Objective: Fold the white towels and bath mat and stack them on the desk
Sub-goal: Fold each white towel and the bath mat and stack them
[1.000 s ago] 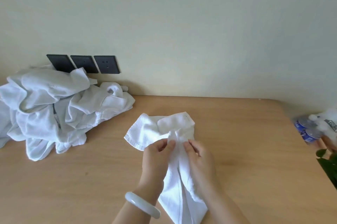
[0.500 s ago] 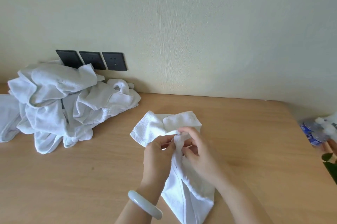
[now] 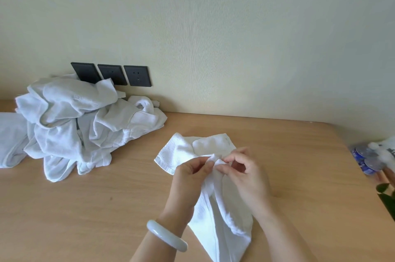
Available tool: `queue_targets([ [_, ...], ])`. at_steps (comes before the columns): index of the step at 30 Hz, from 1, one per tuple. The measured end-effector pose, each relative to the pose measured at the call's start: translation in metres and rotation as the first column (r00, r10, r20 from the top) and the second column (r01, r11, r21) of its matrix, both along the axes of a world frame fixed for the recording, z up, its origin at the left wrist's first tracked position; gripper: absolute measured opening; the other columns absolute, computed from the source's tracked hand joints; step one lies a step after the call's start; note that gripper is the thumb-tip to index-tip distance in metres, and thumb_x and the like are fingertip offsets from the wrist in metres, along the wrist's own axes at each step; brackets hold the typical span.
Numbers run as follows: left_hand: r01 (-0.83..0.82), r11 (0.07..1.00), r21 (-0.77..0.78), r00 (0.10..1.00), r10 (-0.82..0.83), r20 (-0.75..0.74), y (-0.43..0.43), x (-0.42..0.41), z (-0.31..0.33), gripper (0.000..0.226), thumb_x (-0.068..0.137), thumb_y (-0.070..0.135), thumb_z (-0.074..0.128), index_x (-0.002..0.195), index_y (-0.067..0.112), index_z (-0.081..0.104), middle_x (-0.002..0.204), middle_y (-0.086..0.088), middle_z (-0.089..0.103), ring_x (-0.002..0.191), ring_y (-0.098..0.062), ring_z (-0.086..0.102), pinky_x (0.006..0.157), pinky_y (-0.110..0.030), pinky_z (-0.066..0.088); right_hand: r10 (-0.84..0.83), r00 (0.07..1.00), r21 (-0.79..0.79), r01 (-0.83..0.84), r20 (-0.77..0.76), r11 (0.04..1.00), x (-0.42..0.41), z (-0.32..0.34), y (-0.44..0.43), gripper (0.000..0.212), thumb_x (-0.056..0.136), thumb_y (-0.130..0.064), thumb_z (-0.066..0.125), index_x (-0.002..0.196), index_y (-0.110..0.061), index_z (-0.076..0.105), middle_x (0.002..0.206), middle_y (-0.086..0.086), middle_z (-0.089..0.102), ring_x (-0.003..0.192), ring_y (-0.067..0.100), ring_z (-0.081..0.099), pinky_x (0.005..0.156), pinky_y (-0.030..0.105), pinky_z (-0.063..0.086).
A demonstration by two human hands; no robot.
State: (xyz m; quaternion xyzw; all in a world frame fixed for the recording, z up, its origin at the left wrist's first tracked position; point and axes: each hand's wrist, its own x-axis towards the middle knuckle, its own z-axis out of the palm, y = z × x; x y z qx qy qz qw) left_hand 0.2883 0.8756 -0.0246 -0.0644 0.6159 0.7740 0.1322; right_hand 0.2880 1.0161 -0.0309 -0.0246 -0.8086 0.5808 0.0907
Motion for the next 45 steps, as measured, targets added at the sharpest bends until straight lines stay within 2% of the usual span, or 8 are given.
queue_targets([
  [7, 0.036, 0.998, -0.059, 0.998, -0.039, -0.053, -0.004, 0.001, 0.004, 0.017, 0.094, 0.015, 0.060, 0.097, 0.010, 0.076, 0.093, -0.012, 0.075, 0.087, -0.019, 0.069, 0.078, -0.025, 0.054, 0.084, 0.996, -0.059, -0.083, 0.012, 0.995, -0.001, 0.006, -0.004, 0.017, 0.082, -0.002, 0.071, 0.083, -0.018, 0.067, 0.099, -0.013, 0.068, 0.077, 0.015, 0.064, 0.077, 0.037, 0.055],
  [15, -0.173, 0.772, -0.611, 0.923, -0.090, -0.375, -0.008, -0.013, -0.002, 0.012, 0.089, 0.007, 0.060, 0.091, 0.016, 0.051, 0.079, 0.005, 0.062, 0.074, -0.008, 0.057, 0.067, -0.021, 0.045, 0.033, 0.997, -0.007, -0.033, -0.064, 0.999, -0.017, 0.036, -0.003, 0.020, 0.088, -0.003, 0.062, 0.084, -0.022, 0.067, 0.070, -0.003, 0.066, 0.063, 0.010, 0.063, 0.063, 0.016, 0.048],
  [23, 0.077, 0.498, -0.863, 0.997, -0.050, 0.060, -0.068, -0.041, -0.026, 0.014, 0.085, 0.006, 0.053, 0.093, 0.016, 0.057, 0.089, -0.001, 0.061, 0.080, -0.021, 0.056, 0.062, -0.027, 0.043, -0.207, 0.958, -0.259, 0.153, -0.198, 0.954, -0.064, 0.096, 0.055, 0.024, 0.092, 0.006, 0.053, 0.084, -0.015, 0.059, 0.064, 0.005, 0.061, 0.047, 0.011, 0.060, 0.045, 0.023, 0.050],
  [29, -0.139, 0.909, -0.393, 0.913, 0.271, 0.304, -0.102, -0.060, -0.006, 0.003, 0.096, 0.004, 0.051, 0.095, 0.006, 0.052, 0.058, -0.017, 0.059, 0.039, -0.023, 0.056, 0.038, -0.023, 0.047, -0.191, 0.973, -0.168, 0.169, -0.131, 0.971, -0.067, 0.093, 0.085, 0.021, 0.094, 0.004, 0.051, 0.084, -0.013, 0.059, 0.069, 0.008, 0.066, 0.063, 0.020, 0.071, 0.067, 0.033, 0.056],
  [33, -0.215, 0.942, -0.258, 0.954, 0.260, 0.152, -0.106, -0.076, 0.060, 0.014, 0.096, -0.003, 0.049, 0.094, 0.008, 0.058, 0.054, -0.011, 0.065, 0.043, -0.015, 0.062, 0.041, -0.023, 0.053, -0.198, 0.974, -0.168, 0.179, -0.110, 0.970, -0.060, 0.092, 0.102, 0.014, 0.093, 0.001, 0.056, 0.091, -0.013, 0.059, 0.074, 0.002, 0.072, 0.075, 0.020, 0.073, 0.090, 0.041, 0.053],
  [37, -0.245, 0.943, -0.225, 0.969, 0.239, -0.057, -0.112, -0.089, 0.154, 0.018, 0.091, -0.005, 0.054, 0.083, 0.009, 0.065, 0.064, -0.009, 0.060, 0.044, -0.012, 0.057, 0.042, -0.019, 0.049, -0.173, 0.963, -0.016, 0.173, -0.207, 0.985, -0.053, 0.136, 0.113, 0.018, 0.083, -0.003, 0.070, 0.089, -0.020, 0.067, 0.075, -0.001, 0.073, 0.078, 0.020, 0.072, 0.075, 0.019, 0.051],
  [41, -0.257, 0.937, -0.238, 0.929, 0.172, -0.326, -0.118, -0.081, 0.233, 0.013, 0.085, -0.002, 0.061, 0.083, 0.007, 0.069, 0.055, -0.004, 0.059, 0.039, -0.009, 0.050, 0.042, -0.017, 0.047, -0.214, 0.914, -0.028, 0.218, -0.344, 0.975, -0.043, 0.185, 0.123, 0.008, 0.086, -0.010, 0.068, 0.081, -0.016, 0.067, 0.069, 0.005, 0.073, 0.066, 0.021, 0.072, 0.074, 0.027, 0.054],
  [45, -0.187, 0.907, -0.378, 0.977, 0.130, -0.170, -0.121, -0.113, 0.231, 0.007, 0.087, 0.002, 0.063, 0.082, 0.005, 0.067, 0.047, -0.003, 0.060, 0.036, -0.009, 0.053, 0.041, -0.017, 0.050, -0.131, 0.974, -0.031, 0.128, -0.187, 0.991, -0.062, 0.191, 0.126, 0.008, 0.087, -0.001, 0.065, 0.085, -0.008, 0.063, 0.070, 0.014, 0.066, 0.056, 0.022, 0.070, 0.054, 0.023, 0.057],
])
